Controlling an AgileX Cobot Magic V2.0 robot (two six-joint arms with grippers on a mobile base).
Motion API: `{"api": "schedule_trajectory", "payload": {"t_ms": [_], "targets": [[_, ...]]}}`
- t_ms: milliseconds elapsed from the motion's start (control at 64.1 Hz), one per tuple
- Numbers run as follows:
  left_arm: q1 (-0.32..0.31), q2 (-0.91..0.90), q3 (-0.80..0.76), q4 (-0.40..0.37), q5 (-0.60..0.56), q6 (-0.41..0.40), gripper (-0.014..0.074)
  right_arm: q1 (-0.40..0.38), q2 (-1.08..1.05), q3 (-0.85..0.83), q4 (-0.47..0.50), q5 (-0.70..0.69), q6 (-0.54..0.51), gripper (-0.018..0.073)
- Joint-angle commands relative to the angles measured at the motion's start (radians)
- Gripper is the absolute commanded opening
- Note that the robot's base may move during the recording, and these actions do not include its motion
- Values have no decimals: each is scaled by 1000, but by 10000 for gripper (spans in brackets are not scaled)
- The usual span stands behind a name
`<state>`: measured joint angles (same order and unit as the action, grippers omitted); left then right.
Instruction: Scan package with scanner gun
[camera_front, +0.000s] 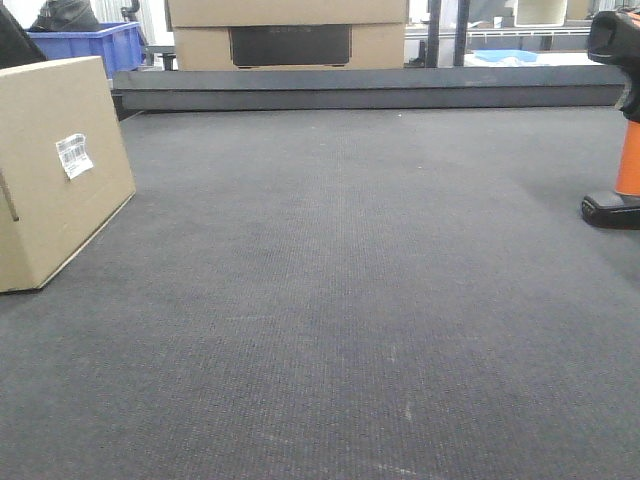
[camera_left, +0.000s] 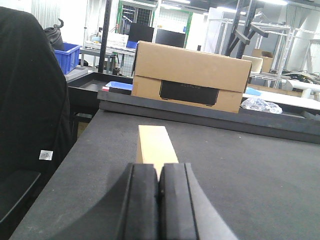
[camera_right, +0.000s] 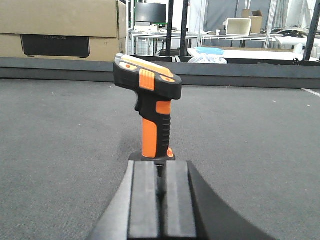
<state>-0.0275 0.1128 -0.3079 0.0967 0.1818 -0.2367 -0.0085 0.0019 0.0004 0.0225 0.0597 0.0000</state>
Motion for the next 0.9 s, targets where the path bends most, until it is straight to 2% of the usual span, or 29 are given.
{"api": "schedule_trajectory", "payload": {"t_ms": [0, 483, 530, 608, 655, 764, 889], "targets": [[5, -5, 2, 6, -14, 1, -111, -3, -2, 0, 2, -19, 0, -163], [5, -9, 18, 8, -35, 1, -111, -3, -2, 0, 2, -19, 0, -163], [7, -9, 52, 6, -86, 42, -111, -3, -2, 0, 2, -19, 0, -163], [32, -10, 130, -55, -191, 173, -111, -3, -2, 0, 2, -19, 0, -163], [53, -10, 173, -78, -231, 176, -111, -3, -2, 0, 2, -19, 0, -163], [85, -16, 236, -78, -225, 176, -111, -3, -2, 0, 2, -19, 0, -163], [71, -67, 301, -78, -230, 176, -111, -3, -2, 0, 2, -19, 0, -163]]}}
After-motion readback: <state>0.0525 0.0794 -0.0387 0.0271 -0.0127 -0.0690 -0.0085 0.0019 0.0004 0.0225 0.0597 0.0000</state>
